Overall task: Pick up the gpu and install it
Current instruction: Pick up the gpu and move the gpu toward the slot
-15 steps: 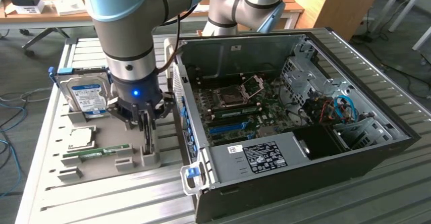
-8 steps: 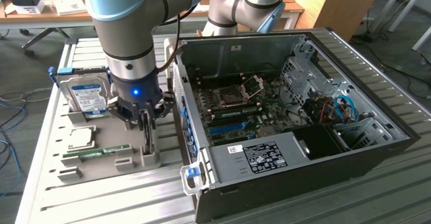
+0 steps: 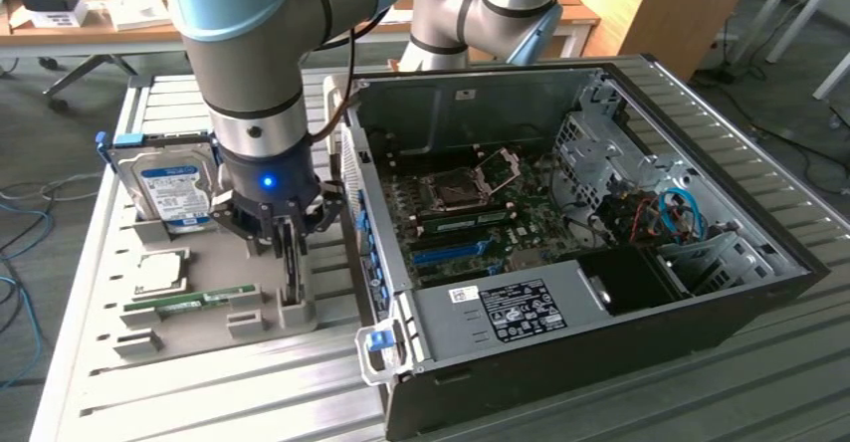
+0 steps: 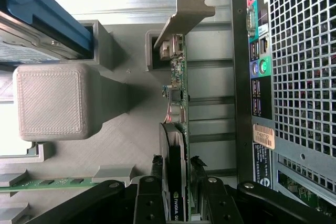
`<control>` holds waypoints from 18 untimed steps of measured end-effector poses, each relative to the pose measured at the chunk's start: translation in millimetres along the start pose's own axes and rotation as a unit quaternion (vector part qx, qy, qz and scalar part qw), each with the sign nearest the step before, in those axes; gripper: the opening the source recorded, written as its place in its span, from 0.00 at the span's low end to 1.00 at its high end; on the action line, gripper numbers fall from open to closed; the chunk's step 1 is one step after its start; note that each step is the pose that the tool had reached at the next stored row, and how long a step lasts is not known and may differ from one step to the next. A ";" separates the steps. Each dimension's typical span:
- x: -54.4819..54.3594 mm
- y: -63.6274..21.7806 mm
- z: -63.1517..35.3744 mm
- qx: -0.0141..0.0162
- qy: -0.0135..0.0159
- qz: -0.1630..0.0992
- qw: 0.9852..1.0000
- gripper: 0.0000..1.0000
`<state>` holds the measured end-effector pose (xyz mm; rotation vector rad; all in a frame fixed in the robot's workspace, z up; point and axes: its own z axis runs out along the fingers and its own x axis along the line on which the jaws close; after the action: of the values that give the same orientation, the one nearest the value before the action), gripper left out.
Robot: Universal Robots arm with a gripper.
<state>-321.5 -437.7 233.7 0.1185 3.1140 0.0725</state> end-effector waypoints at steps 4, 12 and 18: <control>0.0 0.0 0.0 0.000 0.000 0.000 1.000 0.34; 0.0 0.0 0.0 0.000 0.000 0.000 1.000 0.26; 0.0 0.0 0.0 0.000 0.000 0.000 1.000 0.26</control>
<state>-321.5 -437.7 233.7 0.1185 3.1140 0.0726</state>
